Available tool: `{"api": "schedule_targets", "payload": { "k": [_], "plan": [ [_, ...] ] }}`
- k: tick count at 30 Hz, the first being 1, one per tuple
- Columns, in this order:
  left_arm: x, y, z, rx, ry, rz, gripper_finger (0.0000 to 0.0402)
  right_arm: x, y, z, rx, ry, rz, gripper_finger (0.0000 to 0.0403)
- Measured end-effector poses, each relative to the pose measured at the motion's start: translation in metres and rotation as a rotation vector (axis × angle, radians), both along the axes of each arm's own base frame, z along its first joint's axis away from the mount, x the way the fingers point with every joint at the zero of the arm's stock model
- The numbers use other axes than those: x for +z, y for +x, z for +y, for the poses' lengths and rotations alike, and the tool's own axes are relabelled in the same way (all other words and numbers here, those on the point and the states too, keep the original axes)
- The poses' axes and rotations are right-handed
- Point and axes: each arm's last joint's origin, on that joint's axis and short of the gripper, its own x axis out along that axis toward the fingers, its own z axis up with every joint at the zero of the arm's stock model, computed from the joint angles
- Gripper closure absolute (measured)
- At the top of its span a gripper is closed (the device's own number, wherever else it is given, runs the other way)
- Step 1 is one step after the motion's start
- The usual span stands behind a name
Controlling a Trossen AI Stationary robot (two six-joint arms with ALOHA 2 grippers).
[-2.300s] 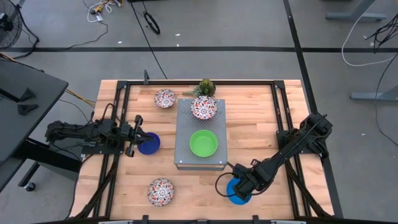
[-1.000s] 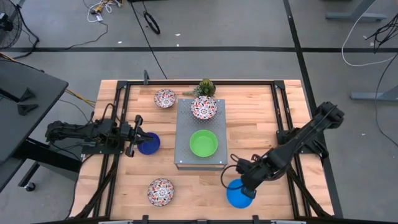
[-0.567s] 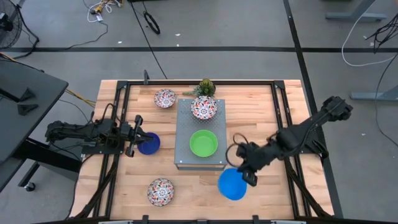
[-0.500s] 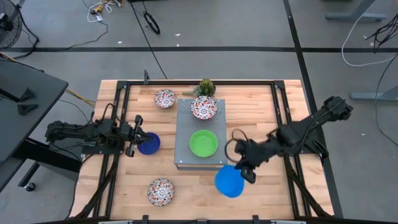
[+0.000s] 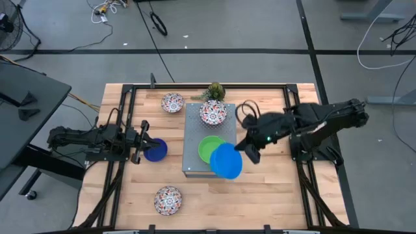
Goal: Pick & Place Mini bowls
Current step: Stack the light blue bowl on the green bowl on the shelf
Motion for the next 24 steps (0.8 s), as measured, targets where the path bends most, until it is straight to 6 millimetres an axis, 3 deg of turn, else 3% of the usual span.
{"api": "schedule_targets", "payload": {
  "k": [5, 12, 24],
  "plan": [
    [0.0, 0.0, 0.0, 0.0, 0.0, 0.0, 0.0372, 0.013, 0.003, -0.017, -0.03, 0.037, -0.021, 0.0403],
    [0.0, 0.0, 0.0, 0.0, 0.0, 0.0, 0.0372, 0.018, 0.013, -0.025, -0.031, 0.026, 0.036, 0.0403],
    [0.0, 0.0, 0.0, 0.0, 0.0, -0.001, 0.0372, 0.006, 0.037, -0.039, -0.038, 0.055, 0.171, 0.0403]
  ]
}}
